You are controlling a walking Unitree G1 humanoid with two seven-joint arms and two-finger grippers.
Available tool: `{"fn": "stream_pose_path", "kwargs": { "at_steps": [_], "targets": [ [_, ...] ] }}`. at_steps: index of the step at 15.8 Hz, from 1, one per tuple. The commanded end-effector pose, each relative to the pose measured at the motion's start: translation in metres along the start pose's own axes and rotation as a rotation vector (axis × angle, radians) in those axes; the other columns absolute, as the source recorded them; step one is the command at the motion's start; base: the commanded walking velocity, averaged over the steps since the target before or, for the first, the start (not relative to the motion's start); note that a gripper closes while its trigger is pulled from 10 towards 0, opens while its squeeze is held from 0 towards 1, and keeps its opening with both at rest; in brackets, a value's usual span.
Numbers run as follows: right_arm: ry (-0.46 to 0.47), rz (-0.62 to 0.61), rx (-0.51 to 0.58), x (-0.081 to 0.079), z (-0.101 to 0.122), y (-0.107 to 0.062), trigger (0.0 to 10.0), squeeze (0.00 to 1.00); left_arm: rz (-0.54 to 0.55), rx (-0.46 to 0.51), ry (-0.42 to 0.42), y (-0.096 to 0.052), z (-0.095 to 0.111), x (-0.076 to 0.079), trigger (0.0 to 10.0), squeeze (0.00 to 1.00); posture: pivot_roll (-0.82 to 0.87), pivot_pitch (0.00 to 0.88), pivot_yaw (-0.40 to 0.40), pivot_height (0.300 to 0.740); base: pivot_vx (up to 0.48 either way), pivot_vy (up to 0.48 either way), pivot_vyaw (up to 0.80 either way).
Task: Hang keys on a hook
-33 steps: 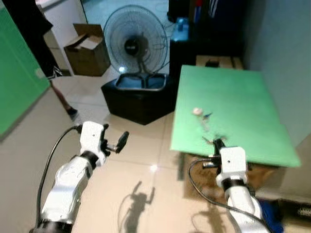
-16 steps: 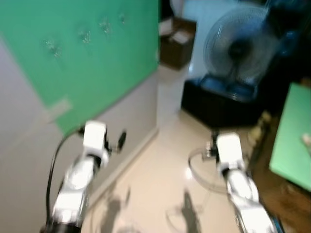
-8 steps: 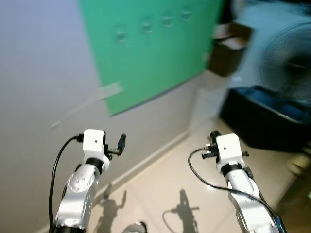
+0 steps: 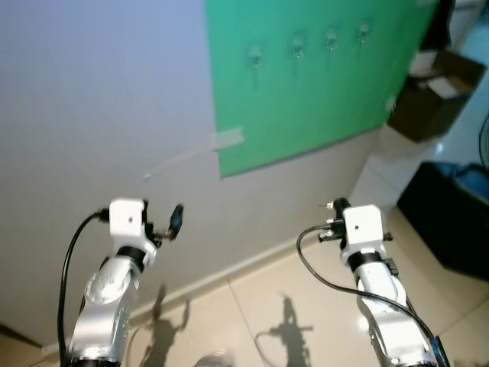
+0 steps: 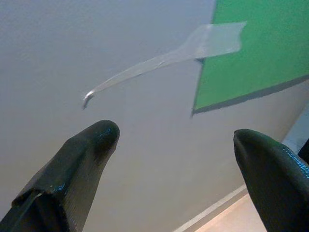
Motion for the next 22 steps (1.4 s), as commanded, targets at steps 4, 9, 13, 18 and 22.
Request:
{"fn": "stream_pose_path", "kwargs": {
  "at_steps": [4, 9, 13, 18, 22],
  "targets": [
    [0.024, 0.013, -0.006, -0.011, -0.003, 0.002, 0.0, 0.0, 0.003, -0.025, 0.001, -0.002, -0.007, 0.0, 10.0, 0.0, 0.05, 0.0, -0.001, 0.74, 0.0, 0.0, 0.61],
    [0.025, 0.002, -0.033, -0.009, -0.012, -0.002, 0.0, 0.0, 0.002, -0.03, 0.023, 0.001, -0.009, 0.004, 10.0, 0.0, 0.03, 0.0, -0.002, 0.74, 0.0, 0.0, 0.59],
    [-0.016, 0.022, -0.043, -0.013, -0.016, -0.009, 0.0, 0.0, 0.005, -0.066, 0.053, -0.001, -0.013, 0.004, 10.0, 0.0, 0.03, 0.0, 0.006, 0.74, 0.0, 0.0, 0.0],
    [-0.037, 0.044, -0.033, -0.02, -0.015, -0.015, 0.0, 0.0, -0.03, -0.047, -0.034, 0.002, -0.01, 0.014, 10.0, 0.0, 0.01, 0.0, 0.003, 0.74, 0.096, 0.0, 0.0],
    [-0.029, 0.045, -0.031, -0.022, -0.015, -0.014, 0.0, 0.0, -0.066, -0.05, -0.052, 0.005, -0.011, 0.025, 10.0, 0.0, 0.0, 0.0, 0.014, 0.74, 0.48, 0.0, 0.0]
  ]
}}
Point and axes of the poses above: a point about 5 cm out from each wrist's last joint towards the gripper, its own y axis pointing out of the wrist towards the gripper, its own z axis along the axis of the wrist's last joint, x = y × z, the point moved 4 cm from there along y, pointing out of the wrist towards the gripper, and after that the axes turned 10 degrees about -y, right-handed, at the moved point
